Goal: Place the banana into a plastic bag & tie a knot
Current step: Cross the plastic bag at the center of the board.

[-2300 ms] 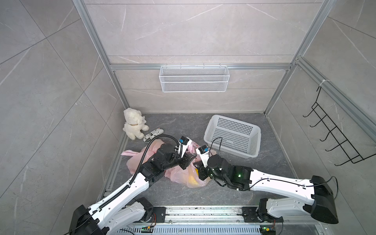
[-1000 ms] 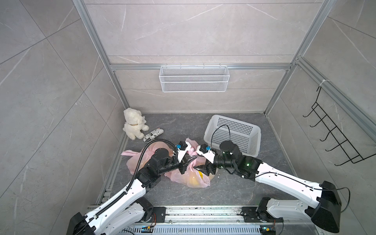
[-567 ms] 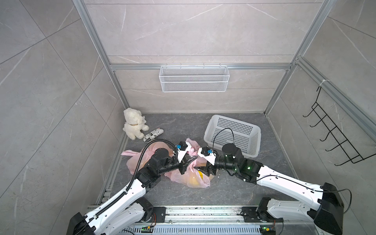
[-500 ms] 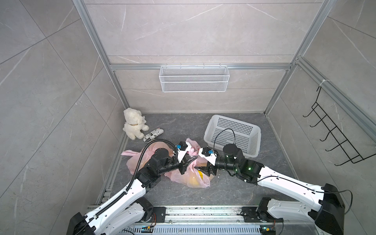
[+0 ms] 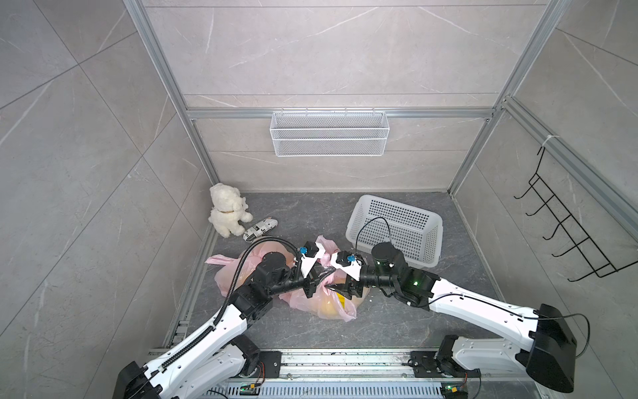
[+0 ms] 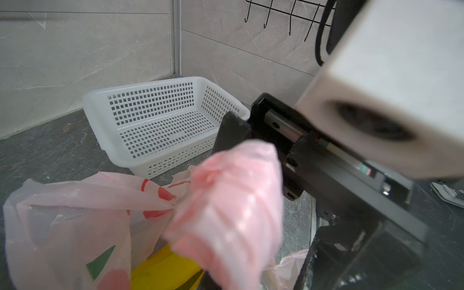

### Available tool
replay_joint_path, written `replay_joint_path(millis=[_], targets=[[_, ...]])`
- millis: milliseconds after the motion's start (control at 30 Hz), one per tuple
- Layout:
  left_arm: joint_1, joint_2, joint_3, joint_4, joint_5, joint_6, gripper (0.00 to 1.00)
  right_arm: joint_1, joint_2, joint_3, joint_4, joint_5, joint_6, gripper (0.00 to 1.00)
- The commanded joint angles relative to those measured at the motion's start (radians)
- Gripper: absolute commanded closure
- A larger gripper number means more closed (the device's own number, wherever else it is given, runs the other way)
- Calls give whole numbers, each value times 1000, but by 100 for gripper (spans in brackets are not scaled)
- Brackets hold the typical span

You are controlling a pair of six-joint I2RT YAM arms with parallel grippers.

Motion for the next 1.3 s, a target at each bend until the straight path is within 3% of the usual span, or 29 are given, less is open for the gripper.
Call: replay_joint_path(millis=[0,233,367,500,600,733,767,1067,1267], targets=[[6,-23,3,43,18,23,100,9,8,18,-33,1,-24,26],[6,-32,-1,46,8,28,100,9,-11,-14,-100,35,-36,42],[6,-18,9,44,18,27,100,9,8,17,-137,22,-43,63],[6,-20,8,43,21,24,100,9,17,34,-146,1,-43,71],[6,-18,5,46,19,18,100,8,34,57,-152,-25,-24,85],[6,-24,-2,42,8,13,100,8,1,32,-117,22,-3,100],[6,-30,-3,37,3,11,99,5,-10,27,-113,43,6,100],[6,-73,-42,20,-113,-10,54,-4,-96,13,-154,116,18,100],[6,-124,-77,22,-138,-22,42,-4,-124,-4,-160,167,27,100]])
